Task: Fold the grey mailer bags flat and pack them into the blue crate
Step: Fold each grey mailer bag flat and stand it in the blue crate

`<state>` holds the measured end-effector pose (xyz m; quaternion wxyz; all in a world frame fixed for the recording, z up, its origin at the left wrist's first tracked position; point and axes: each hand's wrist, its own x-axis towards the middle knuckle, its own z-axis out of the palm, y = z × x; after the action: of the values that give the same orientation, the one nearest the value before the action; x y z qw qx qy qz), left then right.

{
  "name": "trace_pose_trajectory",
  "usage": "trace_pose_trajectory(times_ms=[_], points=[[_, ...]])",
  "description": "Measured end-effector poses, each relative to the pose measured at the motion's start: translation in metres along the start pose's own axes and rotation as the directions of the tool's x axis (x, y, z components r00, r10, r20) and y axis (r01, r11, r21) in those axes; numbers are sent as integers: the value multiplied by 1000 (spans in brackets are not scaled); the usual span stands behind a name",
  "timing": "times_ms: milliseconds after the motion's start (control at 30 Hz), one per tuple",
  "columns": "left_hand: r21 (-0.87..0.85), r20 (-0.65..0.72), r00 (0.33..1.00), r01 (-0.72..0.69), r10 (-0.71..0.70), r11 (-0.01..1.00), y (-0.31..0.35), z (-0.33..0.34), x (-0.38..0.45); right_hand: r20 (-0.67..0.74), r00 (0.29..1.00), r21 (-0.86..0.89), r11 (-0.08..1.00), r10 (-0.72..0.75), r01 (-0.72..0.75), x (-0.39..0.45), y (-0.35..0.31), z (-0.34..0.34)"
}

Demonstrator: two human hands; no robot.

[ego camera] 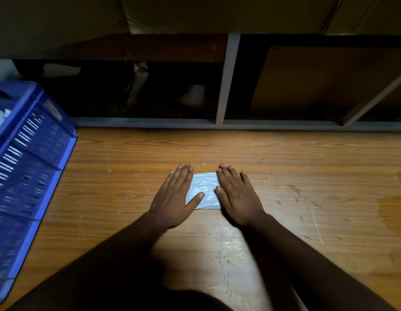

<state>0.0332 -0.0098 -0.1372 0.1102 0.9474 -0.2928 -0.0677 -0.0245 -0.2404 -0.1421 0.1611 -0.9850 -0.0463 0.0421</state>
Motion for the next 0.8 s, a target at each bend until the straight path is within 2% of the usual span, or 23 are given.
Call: trace_pose_trajectory(times_ms=[100,267,400,467,567,633,800], points=[[38,14,1000,-16,15,999,-8,0,1,-19,999,-34,999,41,-42,-5,5,1],[99,79,994,-85,77,992,-17,2,2,42,999,-107,993,-35,39,-4,15,-2],[64,111,988,-112,104,992,-21,1,3,77,996,-58,997,-52,56,-2,17,-4],[8,130,985,-113,111,994,-24,-5,2,85,996,5,1000,-14,13,0,13,-9],[-74,26,997,-67,69,995,-14,-12,5,-33,999,53,999,13,-11,8,-6,-18],[-39,-56,996,-68,66,997,2,-6,7,-93,995,18,999,-34,36,17,-23,-15],[67,-123,989,-70,78,995,16,15,7,-67,997,-55,998,-36,32,28,-34,12]])
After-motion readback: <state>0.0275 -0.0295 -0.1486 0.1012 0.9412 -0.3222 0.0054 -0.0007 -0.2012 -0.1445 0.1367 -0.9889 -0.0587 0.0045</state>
